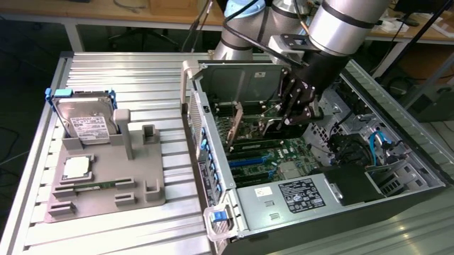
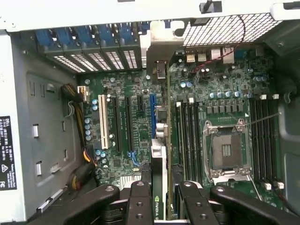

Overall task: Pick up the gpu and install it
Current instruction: 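Insert the gpu into the slot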

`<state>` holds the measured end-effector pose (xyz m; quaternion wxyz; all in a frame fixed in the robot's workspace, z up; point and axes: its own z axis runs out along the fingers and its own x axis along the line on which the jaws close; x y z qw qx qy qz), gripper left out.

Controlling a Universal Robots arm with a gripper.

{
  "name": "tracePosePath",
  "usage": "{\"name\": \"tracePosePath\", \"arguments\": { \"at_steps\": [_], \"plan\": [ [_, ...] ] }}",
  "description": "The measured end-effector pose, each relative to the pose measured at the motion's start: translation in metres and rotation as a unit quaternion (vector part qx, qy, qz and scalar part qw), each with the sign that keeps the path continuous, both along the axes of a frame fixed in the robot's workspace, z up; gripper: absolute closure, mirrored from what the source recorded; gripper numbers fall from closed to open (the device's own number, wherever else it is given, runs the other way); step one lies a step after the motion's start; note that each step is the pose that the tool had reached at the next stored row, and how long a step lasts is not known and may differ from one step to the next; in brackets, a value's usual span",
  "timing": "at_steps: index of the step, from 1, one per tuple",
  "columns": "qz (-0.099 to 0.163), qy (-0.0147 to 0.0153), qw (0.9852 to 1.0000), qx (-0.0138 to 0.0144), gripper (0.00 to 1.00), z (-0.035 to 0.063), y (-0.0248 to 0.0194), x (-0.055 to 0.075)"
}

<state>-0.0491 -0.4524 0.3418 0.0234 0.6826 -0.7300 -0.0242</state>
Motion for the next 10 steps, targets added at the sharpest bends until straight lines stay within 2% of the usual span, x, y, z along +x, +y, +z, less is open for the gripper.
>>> {"name": "tracePosePath", "arguments": {
  "at_steps": [10],
  "plan": [
    [0.019, 0.0002, 0.9998, 0.0000, 0.73, -0.0196, -0.0003, -0.006]
  ]
}}
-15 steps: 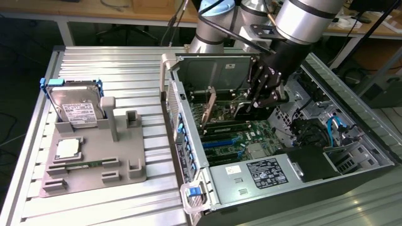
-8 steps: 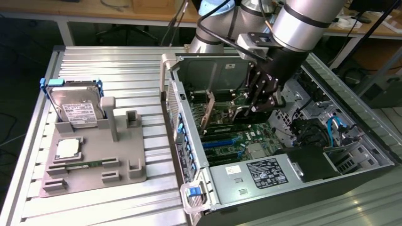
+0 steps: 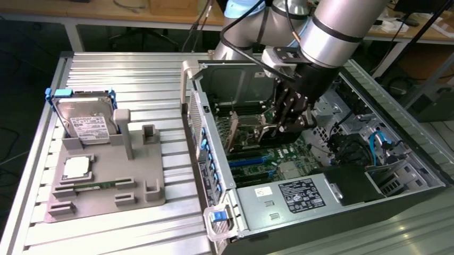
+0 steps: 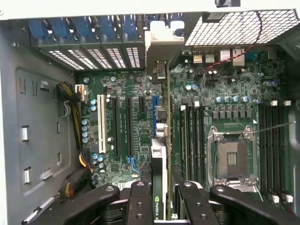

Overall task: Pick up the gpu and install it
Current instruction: 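Insert the gpu into the slot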

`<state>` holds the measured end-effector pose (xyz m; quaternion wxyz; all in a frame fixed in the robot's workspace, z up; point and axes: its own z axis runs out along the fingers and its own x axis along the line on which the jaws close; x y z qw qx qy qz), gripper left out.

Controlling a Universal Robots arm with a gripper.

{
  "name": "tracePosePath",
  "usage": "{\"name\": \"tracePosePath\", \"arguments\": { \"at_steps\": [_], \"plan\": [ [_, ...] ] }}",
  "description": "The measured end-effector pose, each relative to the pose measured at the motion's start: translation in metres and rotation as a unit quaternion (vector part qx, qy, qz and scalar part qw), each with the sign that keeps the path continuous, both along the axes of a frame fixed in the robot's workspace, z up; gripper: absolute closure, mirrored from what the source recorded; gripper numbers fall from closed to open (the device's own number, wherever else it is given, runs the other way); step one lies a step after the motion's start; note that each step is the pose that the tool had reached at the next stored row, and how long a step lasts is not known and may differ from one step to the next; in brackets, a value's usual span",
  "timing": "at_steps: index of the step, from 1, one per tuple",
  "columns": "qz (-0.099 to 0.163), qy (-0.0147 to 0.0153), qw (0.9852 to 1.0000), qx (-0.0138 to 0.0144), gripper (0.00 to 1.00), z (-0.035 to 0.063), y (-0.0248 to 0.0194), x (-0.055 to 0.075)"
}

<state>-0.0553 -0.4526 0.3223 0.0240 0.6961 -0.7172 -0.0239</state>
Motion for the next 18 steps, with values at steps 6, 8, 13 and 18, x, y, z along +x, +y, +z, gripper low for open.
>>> {"name": "tracePosePath", "arguments": {
  "at_steps": [6, 8, 13, 18],
  "plan": [
    [0.002, -0.0011, 1.0000, 0.0000, 0.73, -0.0095, 0.0004, -0.011],
    [0.002, -0.0018, 1.0000, 0.0000, 0.73, -0.0127, 0.0006, -0.013],
    [0.002, -0.0023, 1.0000, -0.0007, 0.73, -0.0165, 0.0008, -0.015],
    [0.002, -0.0043, 1.0000, -0.0006, 0.73, -0.0204, 0.0008, -0.015]
  ]
}}
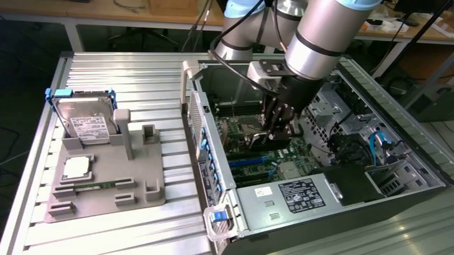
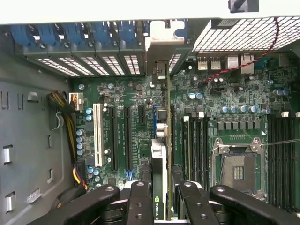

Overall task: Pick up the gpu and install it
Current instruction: 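Insert the gpu into the slot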

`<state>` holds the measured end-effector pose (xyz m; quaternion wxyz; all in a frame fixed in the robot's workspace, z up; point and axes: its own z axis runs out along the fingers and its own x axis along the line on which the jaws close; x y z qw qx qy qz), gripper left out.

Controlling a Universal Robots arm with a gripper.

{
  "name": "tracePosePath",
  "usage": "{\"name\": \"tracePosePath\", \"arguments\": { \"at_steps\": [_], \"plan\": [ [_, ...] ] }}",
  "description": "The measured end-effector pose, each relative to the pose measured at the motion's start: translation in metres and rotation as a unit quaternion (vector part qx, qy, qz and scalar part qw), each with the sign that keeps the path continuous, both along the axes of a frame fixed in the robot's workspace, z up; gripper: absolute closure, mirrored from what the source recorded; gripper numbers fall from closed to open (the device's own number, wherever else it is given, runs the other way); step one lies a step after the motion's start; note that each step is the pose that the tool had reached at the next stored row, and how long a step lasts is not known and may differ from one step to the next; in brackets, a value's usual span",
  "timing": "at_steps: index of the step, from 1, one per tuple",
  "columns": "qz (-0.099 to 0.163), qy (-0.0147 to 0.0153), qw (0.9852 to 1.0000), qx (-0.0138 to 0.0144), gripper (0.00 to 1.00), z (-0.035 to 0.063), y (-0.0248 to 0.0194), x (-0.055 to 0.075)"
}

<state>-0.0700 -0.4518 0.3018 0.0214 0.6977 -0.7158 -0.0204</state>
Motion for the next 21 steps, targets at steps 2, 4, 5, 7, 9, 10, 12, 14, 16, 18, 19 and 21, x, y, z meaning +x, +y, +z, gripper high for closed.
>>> {"name": "tracePosePath", "arguments": {
  "at_steps": [2, 4, 5, 7, 9, 10, 12, 14, 16, 18, 19, 21],
  "plan": [
    [0.000, -0.0007, 1.0000, 0.0000, 0.73, -0.0036, 0.0000, 0.000],
    [0.000, -0.0013, 1.0000, 0.0000, 0.73, -0.0073, 0.0000, -0.001],
    [0.000, -0.0016, 1.0000, 0.0000, 0.73, -0.0089, 0.0000, -0.001],
    [0.000, -0.0024, 1.0000, 0.0000, 0.73, -0.0121, 0.0001, -0.002],
    [0.000, -0.0042, 1.0000, 0.0000, 0.73, -0.0142, 0.0001, -0.003],
    [0.000, -0.0050, 1.0000, 0.0000, 0.73, -0.0149, 0.0001, -0.005],
    [0.000, -0.0061, 1.0000, 0.0000, 0.73, -0.0163, 0.0001, -0.008],
    [0.000, -0.0070, 1.0000, -0.0002, 0.73, -0.0176, 0.0001, -0.010],
    [0.000, -0.0075, 1.0000, -0.0002, 0.73, -0.0190, 0.0001, -0.012],
    [0.000, -0.0075, 1.0000, -0.0004, 0.73, -0.0194, 0.0001, -0.013],
    [0.000, -0.0075, 1.0000, -0.0003, 0.73, -0.0195, 0.0000, -0.013],
    [0.000, -0.0076, 1.0000, -0.0002, 0.73, -0.0196, -0.0001, -0.013]
  ]
}}
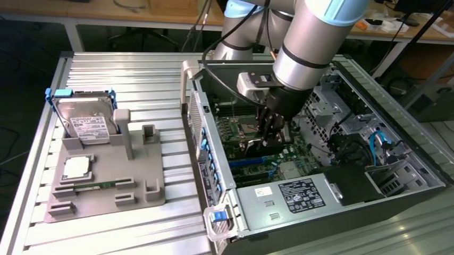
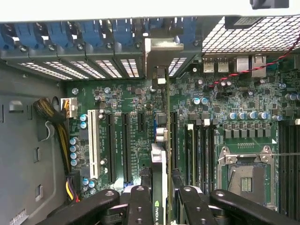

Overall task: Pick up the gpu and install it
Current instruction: 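Insert the gpu into the slot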

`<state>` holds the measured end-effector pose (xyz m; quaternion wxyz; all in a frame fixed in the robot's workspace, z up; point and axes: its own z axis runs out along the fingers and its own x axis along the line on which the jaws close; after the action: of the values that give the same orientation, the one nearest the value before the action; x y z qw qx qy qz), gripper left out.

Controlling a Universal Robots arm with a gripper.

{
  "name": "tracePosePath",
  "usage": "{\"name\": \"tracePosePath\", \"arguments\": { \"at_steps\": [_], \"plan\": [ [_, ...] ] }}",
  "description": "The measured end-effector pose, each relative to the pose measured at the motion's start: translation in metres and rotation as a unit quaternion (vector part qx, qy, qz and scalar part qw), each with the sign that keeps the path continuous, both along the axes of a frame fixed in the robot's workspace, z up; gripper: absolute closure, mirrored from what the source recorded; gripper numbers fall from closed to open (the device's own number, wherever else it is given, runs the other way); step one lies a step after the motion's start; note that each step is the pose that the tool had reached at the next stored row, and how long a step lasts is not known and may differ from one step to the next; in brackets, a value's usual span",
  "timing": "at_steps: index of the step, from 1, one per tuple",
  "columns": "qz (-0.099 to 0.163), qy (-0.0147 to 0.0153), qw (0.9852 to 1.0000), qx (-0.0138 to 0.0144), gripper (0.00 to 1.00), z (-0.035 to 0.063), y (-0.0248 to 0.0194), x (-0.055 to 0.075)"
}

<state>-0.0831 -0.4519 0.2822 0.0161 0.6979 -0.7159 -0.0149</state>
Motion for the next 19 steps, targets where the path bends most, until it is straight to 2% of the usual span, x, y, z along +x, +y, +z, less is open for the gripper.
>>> {"name": "tracePosePath", "arguments": {
  "at_steps": [2, 6, 19],
  "plan": [
    [0.000, 0.0005, 1.0000, 0.0000, 0.73, 0.0004, -0.0007, 0.0000],
    [0.000, 0.0051, 1.0000, 0.0001, 0.73, 0.0029, -0.0011, 0.0000],
    [0.000, 0.0076, 1.0000, 0.0000, 0.73, 0.0031, -0.0012, 0.0000]
  ]
}}
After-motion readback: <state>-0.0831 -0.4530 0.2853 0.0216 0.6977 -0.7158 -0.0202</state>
